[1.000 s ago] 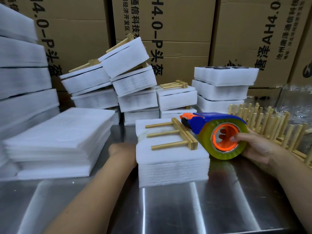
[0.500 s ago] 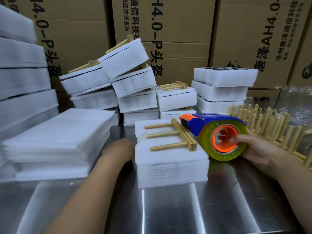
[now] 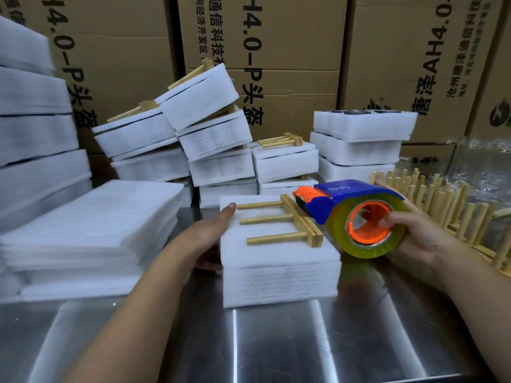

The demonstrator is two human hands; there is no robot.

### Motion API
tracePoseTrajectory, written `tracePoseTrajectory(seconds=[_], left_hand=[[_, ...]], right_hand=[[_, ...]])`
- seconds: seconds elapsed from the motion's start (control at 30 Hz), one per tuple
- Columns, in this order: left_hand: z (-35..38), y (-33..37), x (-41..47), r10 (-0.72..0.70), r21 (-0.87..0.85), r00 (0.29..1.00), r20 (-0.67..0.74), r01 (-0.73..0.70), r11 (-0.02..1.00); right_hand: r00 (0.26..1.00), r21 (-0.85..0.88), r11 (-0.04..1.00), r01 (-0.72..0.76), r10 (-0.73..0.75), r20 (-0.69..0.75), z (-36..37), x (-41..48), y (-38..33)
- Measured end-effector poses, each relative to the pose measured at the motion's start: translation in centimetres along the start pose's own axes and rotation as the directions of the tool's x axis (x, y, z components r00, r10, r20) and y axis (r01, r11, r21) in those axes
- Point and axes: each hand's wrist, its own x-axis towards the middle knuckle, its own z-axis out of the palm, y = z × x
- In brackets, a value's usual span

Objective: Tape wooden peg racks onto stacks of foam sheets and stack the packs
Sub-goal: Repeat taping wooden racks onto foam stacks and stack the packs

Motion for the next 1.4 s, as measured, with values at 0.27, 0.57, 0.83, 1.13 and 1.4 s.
tracePoseTrajectory(seconds=[0.27, 0.57, 0.83, 1.13, 1.4], left_hand=[[-0.5, -0.4, 1.0, -0.003, -0.158, 0.996, 0.087, 0.017, 0.987], [-0.4, 0.1, 0.6, 0.038, -0.396, 0.991, 0.129, 0.016, 0.918], [0.1, 0.1, 0.8, 0.042, -0.517, 0.993, 0.106, 0.019, 0.856], [1.3, 0.1, 0.4, 0.11, -0.478, 0.939, 0.325, 0.063, 0.876], [0.5, 0.2, 0.1, 0.074, -0.487, 0.925, 0.373, 0.127, 0.864]], right_hand=[[0.999, -0.033, 0.999, -0.039, 0.04, 0.006, 0.2, 0.0, 0.4], [0.999, -0.015, 0.999, -0.044, 0.044, -0.025, -0.2, 0.0, 0.7], [0.997, -0.028, 0.997, -0.066, 0.065, -0.045, -0.3, -0.1, 0.6], [0.997, -0.019, 0.997, -0.069, 0.068, -0.048, -0.2, -0.2, 0.6], [0.998, -0.035, 0.998, -0.046, 0.045, -0.046, 0.2, -0.1, 0.5]])
